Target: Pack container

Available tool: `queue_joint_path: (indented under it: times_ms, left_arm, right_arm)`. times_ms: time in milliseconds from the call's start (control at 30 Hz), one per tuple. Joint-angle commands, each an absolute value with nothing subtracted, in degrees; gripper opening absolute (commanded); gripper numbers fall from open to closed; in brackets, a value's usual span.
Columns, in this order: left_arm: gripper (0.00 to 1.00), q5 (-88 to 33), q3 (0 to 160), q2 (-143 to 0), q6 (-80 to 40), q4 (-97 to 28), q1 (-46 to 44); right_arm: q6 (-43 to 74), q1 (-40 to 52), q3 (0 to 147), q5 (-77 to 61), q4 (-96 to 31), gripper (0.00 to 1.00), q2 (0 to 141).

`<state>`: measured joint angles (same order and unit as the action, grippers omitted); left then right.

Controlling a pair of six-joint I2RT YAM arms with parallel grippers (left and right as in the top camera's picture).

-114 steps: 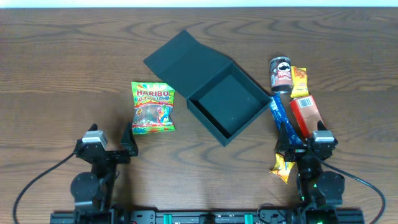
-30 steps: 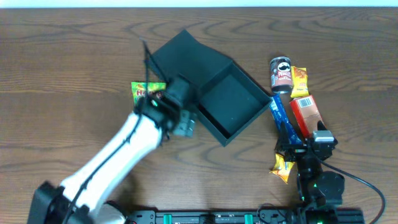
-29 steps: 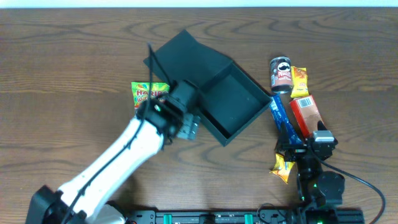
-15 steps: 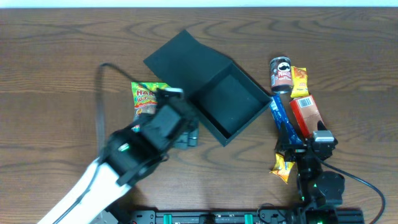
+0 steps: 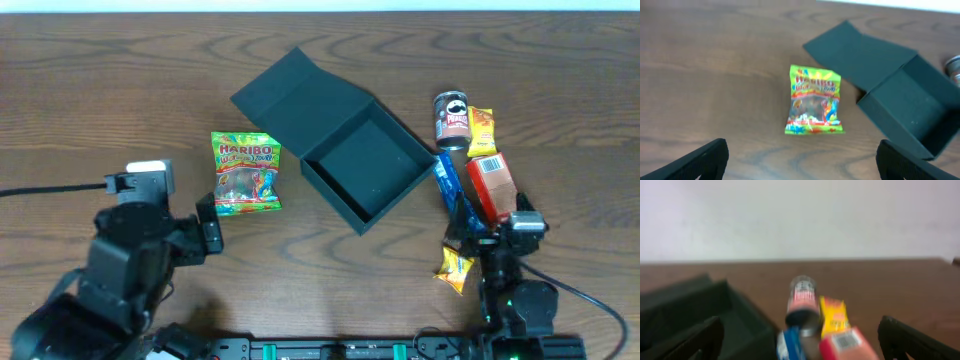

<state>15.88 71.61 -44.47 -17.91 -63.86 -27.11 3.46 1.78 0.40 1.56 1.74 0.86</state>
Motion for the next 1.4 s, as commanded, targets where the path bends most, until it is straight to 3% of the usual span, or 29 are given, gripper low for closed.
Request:
queue_joint_path:
  times_ms: [0,167,367,600,833,1033,1167,1367]
  left_arm:
    - [0.95,14.59,76.31,-44.18,-10.81,-64.66,-26.63]
    - [0.95,16.49,77.76,-44.23,-7.46,-64.25,-26.63]
    - [0.95,16.49,77.73,-44.23,-7.49,-64.55,-26.63]
    - [0.96,16.49,77.73,-44.23,-7.49,-64.55,-26.63]
    - [0.95,16.49,77.73,-44.23,-7.49,-64.55,-26.63]
    - [0.95,16.49,77.73,-44.23,-7.49,-64.55,-26.63]
    - [0.95,16.49,77.73,-44.23,-7.49,-64.55,-26.63]
    - [0.95,16.49,77.73,-44.23,-7.49,-64.55,-26.63]
  right_arm:
    - [6.04,1.48,1.74,1.37,3.70,0.99,0.64]
    - [6.26,1.48,19.22,7.33,-17.96,0.99,2.20]
    - [13.69,1.48,42.61,9.10,-33.36,0.99,12.47]
    - [12.45,1.48,69.34,1.93,-57.45,0.99,33.23]
    - [7.20,1.45,94.78,6.70,-87.11,0.99,59.70]
    - [7.18,1.41,96.14,18.11,-94.74,0.99,77.17]
    - [7.81,1.48,96.12,8.51,-91.39,0.99,87.37]
    - [4.89,0.64,96.09,8.62,-89.38,0.99,98.32]
